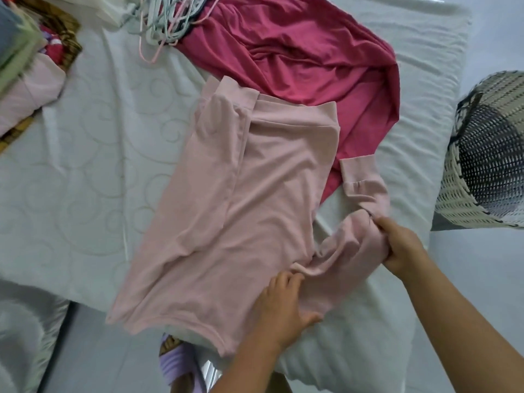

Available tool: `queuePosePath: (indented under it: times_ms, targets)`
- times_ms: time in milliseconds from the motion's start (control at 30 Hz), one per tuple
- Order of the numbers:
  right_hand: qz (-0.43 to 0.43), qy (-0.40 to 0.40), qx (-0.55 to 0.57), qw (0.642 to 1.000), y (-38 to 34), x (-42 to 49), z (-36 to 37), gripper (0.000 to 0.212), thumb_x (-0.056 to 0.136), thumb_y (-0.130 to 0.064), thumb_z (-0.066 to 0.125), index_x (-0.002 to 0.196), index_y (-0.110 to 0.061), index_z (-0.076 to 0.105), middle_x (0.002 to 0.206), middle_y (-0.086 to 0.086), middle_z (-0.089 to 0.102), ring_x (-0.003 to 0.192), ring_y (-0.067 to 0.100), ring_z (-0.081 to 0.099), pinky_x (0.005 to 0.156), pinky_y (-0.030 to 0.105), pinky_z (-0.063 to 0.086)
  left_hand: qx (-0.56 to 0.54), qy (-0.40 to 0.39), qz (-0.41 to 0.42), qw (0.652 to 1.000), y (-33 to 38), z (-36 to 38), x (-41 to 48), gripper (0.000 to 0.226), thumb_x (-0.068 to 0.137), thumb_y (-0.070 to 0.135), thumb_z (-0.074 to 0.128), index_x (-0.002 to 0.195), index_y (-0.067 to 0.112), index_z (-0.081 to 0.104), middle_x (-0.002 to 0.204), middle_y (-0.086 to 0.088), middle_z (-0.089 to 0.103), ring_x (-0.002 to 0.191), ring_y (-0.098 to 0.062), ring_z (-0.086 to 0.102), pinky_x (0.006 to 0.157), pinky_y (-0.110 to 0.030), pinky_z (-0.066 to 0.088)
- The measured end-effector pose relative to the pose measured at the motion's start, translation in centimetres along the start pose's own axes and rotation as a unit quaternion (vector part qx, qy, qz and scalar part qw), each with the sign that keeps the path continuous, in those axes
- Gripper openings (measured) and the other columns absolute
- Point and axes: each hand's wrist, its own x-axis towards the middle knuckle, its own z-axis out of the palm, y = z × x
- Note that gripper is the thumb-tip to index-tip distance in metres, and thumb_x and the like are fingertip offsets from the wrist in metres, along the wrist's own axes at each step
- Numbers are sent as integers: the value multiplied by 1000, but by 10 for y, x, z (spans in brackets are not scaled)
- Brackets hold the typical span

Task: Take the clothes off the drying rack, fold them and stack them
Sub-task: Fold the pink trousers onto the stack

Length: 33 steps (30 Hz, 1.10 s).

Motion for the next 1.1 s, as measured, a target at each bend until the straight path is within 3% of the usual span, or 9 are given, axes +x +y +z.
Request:
queuePosePath:
  times_ms: [100,233,333,500,567,767,900,1000,1100]
  targets:
    - [16,-105,127,986,-24,-15,9,18,92,-23,50,93,-12,65,72,-1,71,67,11,65,53,21,55,60,-3,-42,997,23,7,-6,96,30,82,48,108,26,48,105,7,61,90,-10,46,66,-16,50]
    - [27,-213,132,968,-46,-34,39,31,95,-26,41,112,-14,65,101,5,70,90,17,66,71,28,56,-151,16,-69,986,22,0,-13,51,52,33,70,99,28,52,86,2,64,71,-13,58,59,-21,43]
    - [-27,-268,94,958,-73,-51,97,24,94,-14,46,109,-10,64,100,6,68,89,17,64,73,26,55,-343,94,-140,924,10,-27,-18,13,76,39,49,82,34,59,66,17,61,64,4,51,60,-18,37]
    - [-140,-445,-58,882,-110,-96,205,22,95,-13,46,82,-15,63,75,2,63,69,15,60,68,28,49,-496,279,-259,781,-46,-86,-36,12,91,7,54,91,14,64,76,6,67,68,-6,54,66,-27,43]
    - [-184,-400,-135,887,-102,-84,217,15,94,-13,49,90,-9,63,83,4,62,76,16,59,72,29,48,-498,306,-285,760,-73,-99,-37,16,93,4,51,91,14,63,67,9,63,61,-5,50,59,-20,42]
    - [-283,89,-346,890,-84,22,164,53,82,-27,63,122,2,46,132,27,37,121,40,40,101,42,35,-524,204,-349,750,-110,-91,-32,23,82,27,69,85,8,57,71,0,57,66,-17,50,59,-26,42]
    - [-177,101,-227,952,-104,63,163,83,79,-38,69,136,-1,20,124,16,39,95,31,57,80,43,52,-531,239,-323,746,-106,-102,-16,34,68,44,71,92,22,61,95,5,69,91,-17,64,84,-37,51]
    - [-182,93,-171,964,-113,68,169,35,79,-19,60,108,-12,42,92,12,51,52,15,45,36,18,41,-463,321,-310,766,-100,-113,-11,16,89,27,61,81,13,60,80,1,65,80,-17,59,76,-36,48]
    - [-295,54,-189,935,-124,56,193,25,75,-22,53,87,-1,53,72,14,59,44,9,49,40,20,47,-412,412,-300,755,-92,-112,-25,29,93,24,54,75,2,51,66,-7,54,64,-11,45,64,-33,40]
